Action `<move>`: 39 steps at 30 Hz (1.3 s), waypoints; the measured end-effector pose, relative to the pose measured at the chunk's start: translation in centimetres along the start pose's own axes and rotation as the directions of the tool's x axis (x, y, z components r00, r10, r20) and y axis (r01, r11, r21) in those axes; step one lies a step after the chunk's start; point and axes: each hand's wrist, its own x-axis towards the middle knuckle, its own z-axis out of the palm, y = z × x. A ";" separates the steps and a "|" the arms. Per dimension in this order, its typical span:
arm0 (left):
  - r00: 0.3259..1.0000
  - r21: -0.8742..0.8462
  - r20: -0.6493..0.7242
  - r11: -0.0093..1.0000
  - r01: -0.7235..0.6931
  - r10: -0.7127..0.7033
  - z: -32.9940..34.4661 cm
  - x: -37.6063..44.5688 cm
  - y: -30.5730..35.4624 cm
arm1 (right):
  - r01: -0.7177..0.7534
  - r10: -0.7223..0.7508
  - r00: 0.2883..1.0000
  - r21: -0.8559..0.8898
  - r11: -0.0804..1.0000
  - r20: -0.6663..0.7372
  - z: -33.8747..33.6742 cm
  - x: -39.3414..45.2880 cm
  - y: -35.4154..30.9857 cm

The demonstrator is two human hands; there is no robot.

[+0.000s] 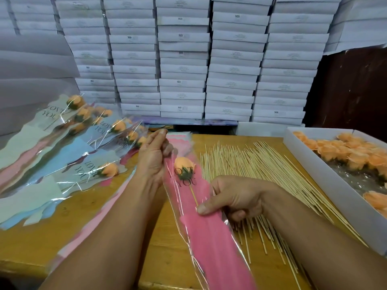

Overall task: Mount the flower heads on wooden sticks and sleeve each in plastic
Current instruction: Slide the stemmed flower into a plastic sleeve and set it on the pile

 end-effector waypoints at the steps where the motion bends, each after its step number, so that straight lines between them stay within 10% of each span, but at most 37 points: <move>1: 0.999 0.040 -0.047 0.999 -0.012 0.014 0.1 0.0 0.1 | 0.005 -0.005 1.000 0.012 1.000 -0.008 0.0 0.0 0.0; 6: 0.978 0.453 -0.189 0.891 0.010 0.085 2.5 -1.4 0.3 | 0.086 -0.067 0.981 0.099 0.991 -0.181 -0.5 0.0 0.1; 14: 0.987 0.957 0.129 0.272 -0.100 -0.092 4.9 -9.2 1.9 | 0.365 -0.216 0.837 0.218 0.905 -0.504 -1.1 1.1 0.4; 21: 0.943 0.835 0.061 0.535 0.132 -0.327 2.6 -12.4 2.5 | 0.457 -0.239 0.779 0.264 0.849 -0.580 -1.1 1.5 0.4; 30: 0.996 0.897 0.087 0.435 -0.076 -0.006 -0.9 -10.3 8.3 | 0.398 -0.241 0.838 0.246 0.884 -0.490 -1.4 0.7 0.0; 39: 0.902 0.989 0.136 -0.112 -0.099 0.409 -9.9 -0.8 22.0 | 0.343 -0.216 0.834 0.171 0.924 -0.508 -1.5 0.6 0.2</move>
